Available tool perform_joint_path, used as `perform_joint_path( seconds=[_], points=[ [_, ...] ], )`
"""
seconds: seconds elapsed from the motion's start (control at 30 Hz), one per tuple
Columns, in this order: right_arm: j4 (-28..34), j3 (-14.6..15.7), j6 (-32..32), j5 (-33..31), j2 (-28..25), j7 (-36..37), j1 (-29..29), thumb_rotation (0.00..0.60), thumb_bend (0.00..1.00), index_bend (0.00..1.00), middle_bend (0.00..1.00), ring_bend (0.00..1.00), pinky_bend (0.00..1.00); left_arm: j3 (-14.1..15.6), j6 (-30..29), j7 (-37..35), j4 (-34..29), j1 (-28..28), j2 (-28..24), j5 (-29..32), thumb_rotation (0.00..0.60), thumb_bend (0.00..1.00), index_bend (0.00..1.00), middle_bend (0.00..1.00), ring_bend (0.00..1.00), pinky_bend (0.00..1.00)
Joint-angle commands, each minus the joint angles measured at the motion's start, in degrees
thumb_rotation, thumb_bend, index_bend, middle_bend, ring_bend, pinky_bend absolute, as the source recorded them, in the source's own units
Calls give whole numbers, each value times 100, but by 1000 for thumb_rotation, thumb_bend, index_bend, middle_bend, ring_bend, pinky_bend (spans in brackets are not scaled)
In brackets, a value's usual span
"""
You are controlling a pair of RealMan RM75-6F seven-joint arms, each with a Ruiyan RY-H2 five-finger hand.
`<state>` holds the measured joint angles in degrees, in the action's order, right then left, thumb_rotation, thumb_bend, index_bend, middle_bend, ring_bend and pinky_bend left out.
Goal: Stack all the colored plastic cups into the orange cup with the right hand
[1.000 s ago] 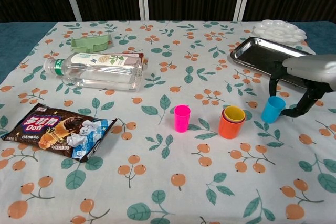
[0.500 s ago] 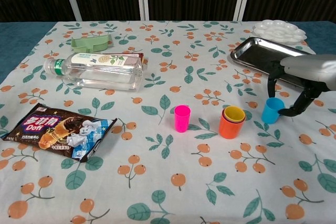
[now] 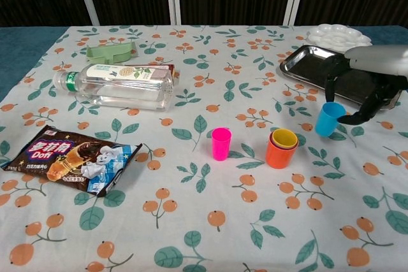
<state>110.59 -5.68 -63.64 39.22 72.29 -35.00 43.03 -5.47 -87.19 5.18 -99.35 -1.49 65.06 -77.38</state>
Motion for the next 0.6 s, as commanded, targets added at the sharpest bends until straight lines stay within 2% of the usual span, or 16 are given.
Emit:
perform_joint_path(
  seconds=[0.03, 0.27, 0.6],
  points=[
    [656, -82, 300, 13, -641, -16, 113, 600, 383, 499, 0, 16, 87, 0, -8, 1, -6, 3, 1, -3, 600, 467, 180, 67, 0, 9],
    [1371, -233, 428, 173, -1070, 42, 265, 600, 383, 499, 0, 16, 92, 7, -14, 24, -26, 7, 4, -9, 600, 467, 180, 67, 0, 9],
    [1399, -266, 289, -80, -710, -211, 614, 600, 383, 499, 0, 16, 93, 5, 9, 19, -14, -4, 15, 2, 600, 467, 180, 67, 0, 9]
  ],
)
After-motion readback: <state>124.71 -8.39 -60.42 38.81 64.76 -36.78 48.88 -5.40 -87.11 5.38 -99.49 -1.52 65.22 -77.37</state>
